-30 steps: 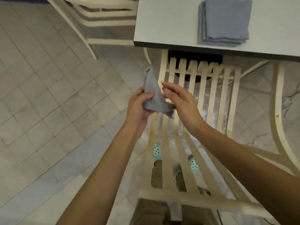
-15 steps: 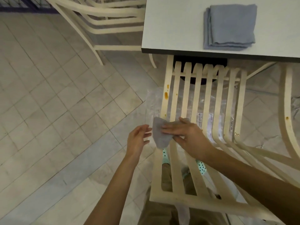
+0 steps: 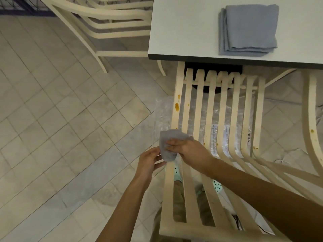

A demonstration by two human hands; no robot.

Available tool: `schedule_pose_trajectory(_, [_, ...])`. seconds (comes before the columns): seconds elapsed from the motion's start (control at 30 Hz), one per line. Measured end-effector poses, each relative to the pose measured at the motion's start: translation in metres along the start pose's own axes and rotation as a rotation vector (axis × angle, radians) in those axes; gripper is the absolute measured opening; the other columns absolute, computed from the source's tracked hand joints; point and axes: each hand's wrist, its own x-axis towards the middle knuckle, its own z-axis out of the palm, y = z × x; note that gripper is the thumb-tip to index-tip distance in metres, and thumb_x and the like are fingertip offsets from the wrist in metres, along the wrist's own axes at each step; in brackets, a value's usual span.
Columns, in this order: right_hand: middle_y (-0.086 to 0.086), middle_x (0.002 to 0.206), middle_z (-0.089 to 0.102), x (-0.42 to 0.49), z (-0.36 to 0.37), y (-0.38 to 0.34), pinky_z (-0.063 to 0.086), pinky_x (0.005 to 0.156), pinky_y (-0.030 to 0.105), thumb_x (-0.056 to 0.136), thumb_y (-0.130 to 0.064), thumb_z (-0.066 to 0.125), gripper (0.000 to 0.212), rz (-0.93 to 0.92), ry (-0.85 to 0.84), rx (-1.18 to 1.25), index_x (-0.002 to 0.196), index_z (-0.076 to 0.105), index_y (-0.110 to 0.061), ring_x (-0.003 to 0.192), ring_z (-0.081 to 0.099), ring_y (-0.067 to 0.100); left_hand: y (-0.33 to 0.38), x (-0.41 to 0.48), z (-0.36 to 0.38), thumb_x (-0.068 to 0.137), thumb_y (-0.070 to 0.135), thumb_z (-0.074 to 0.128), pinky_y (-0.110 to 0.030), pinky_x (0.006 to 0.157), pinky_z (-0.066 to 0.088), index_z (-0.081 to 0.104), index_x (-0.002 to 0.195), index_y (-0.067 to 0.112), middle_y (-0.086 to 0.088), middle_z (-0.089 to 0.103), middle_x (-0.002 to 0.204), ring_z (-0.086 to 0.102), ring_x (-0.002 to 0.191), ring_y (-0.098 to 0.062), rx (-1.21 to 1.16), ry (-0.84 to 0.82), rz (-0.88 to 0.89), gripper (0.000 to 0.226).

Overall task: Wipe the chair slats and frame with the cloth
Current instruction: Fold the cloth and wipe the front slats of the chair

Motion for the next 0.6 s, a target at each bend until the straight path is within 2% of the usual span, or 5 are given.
schedule_pose_trajectory(0.13, [-0.001, 0.154, 0.035, -0.012, 0.011, -0.002, 0.021, 0.12, 0.041, 0.091, 0.009, 0.04, 0.055, 0.036, 0.05, 0.067, 0.138, 0.049, -0.018, 0.145, 0.027, 0.021, 0.001, 0.007, 0.001, 0.096, 0.012, 0.046, -0.025, 0.065, 0.056, 0.073, 0.094, 0.012, -0.008, 0.076, 0.092, 0.071, 0.087, -0.019, -0.012, 0.035, -0.015, 0.028])
schedule_pose_trajectory(0.27, [-0.004, 0.154, 0.034, -0.048, 0.026, -0.027, 0.014, 0.119, 0.029, 0.092, 0.009, 0.04, 0.056, -0.058, 0.034, 0.158, 0.14, 0.046, -0.019, 0.144, 0.025, 0.014, 0.002, 0.015, 0.003, 0.1, 0.029, 0.045, -0.034, 0.08, 0.055, 0.073, 0.097, 0.007, -0.007, 0.076, 0.093, 0.07, 0.092, -0.022, -0.104, 0.093, -0.108, 0.035])
schedule_pose_trajectory(0.43, [-0.014, 0.146, 0.038, -0.057, 0.038, -0.024, 0.025, 0.116, 0.019, 0.097, -0.039, 0.039, 0.042, -0.168, 0.033, 0.26, 0.137, 0.046, -0.028, 0.135, 0.035, -0.001, 0.004, 0.022, 0.003, 0.102, 0.036, 0.036, -0.039, 0.09, 0.052, 0.068, 0.108, 0.0, -0.011, 0.075, 0.099, 0.069, 0.096, -0.024, -0.131, 0.059, -0.127, 0.048])
schedule_pose_trajectory(0.53, [0.005, 0.138, 0.054, -0.037, 0.039, -0.004, 0.038, 0.11, 0.035, 0.089, -0.005, 0.057, 0.039, -0.2, 0.115, 0.182, 0.128, 0.059, -0.008, 0.127, 0.047, 0.008, 0.002, 0.025, 0.001, 0.102, 0.037, 0.035, -0.033, 0.082, 0.053, 0.072, 0.103, 0.006, -0.01, 0.075, 0.099, 0.068, 0.095, -0.022, -0.105, 0.067, -0.098, 0.048])
schedule_pose_trajectory(0.6, [0.006, 0.136, 0.058, -0.024, 0.03, 0.007, 0.034, 0.109, 0.027, 0.082, 0.003, 0.063, 0.047, -0.196, 0.167, 0.036, 0.126, 0.062, -0.011, 0.126, 0.052, 0.015, 0.003, 0.027, 0.001, 0.102, 0.037, 0.036, -0.034, 0.079, 0.054, 0.071, 0.105, 0.007, -0.01, 0.074, 0.096, 0.068, 0.092, -0.023, -0.118, 0.068, -0.096, 0.046])
